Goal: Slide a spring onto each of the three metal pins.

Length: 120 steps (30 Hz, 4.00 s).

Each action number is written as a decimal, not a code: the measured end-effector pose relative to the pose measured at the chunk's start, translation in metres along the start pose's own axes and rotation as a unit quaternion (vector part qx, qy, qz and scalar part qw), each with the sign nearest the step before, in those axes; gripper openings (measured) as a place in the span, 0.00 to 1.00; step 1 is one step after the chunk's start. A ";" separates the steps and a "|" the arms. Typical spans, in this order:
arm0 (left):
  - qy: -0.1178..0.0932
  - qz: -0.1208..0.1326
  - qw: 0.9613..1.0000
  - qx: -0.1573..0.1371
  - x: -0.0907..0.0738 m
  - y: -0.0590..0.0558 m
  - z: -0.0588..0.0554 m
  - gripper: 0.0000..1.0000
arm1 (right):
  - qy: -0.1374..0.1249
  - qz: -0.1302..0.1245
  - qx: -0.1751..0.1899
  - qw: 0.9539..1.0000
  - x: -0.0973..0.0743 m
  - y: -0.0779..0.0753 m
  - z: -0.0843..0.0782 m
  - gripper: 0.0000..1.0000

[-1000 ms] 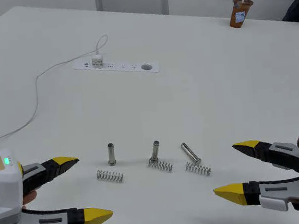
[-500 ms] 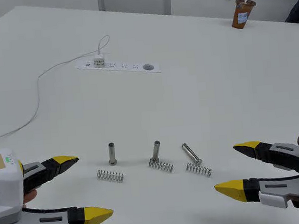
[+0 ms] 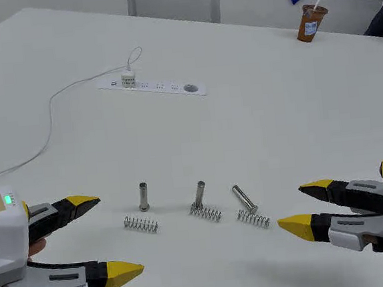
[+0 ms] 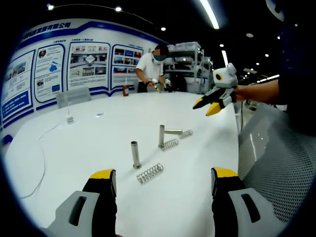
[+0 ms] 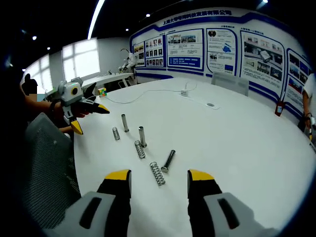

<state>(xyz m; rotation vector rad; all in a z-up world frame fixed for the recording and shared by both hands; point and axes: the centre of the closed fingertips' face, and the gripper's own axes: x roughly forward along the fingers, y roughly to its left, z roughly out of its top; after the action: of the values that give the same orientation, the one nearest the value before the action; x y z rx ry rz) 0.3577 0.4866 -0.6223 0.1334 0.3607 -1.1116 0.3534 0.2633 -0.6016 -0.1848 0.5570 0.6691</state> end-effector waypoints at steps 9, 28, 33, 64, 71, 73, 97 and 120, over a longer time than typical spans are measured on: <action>-0.001 -0.006 1.000 0.002 0.004 0.002 0.003 0.80 | 0.004 -0.016 0.008 1.000 0.018 -0.015 0.020 0.38; 0.006 -0.011 1.000 0.002 0.006 0.004 0.000 0.80 | 0.129 -0.029 0.009 0.991 0.079 -0.037 0.015 0.21; 0.008 -0.006 1.000 -0.002 0.004 0.006 -0.002 0.79 | 0.159 -0.034 0.017 0.987 0.094 -0.035 0.004 0.18; 0.009 -0.005 1.000 -0.013 0.004 0.006 -0.009 0.79 | 0.223 -0.052 0.047 0.972 0.122 -0.038 -0.022 0.12; 0.009 -0.005 1.000 -0.014 0.003 0.008 -0.009 0.79 | 0.236 -0.060 0.057 0.968 0.122 -0.038 -0.022 0.11; 0.009 -0.006 1.000 -0.013 0.003 0.008 -0.009 0.79 | 0.239 -0.062 0.061 0.967 0.122 -0.039 -0.022 0.11; 0.011 -0.005 1.000 0.001 0.004 0.011 -0.001 0.77 | 0.228 -0.068 0.073 0.969 0.114 -0.034 -0.015 0.09; 0.011 -0.008 1.000 0.016 0.002 0.009 0.008 0.77 | 0.184 -0.075 0.061 0.978 0.079 -0.023 0.001 0.09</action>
<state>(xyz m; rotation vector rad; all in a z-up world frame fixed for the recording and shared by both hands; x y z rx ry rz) 0.3679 0.4868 -0.6159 0.1712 0.3638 -1.1322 0.4192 0.2885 -0.6437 -0.2357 0.9272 0.4535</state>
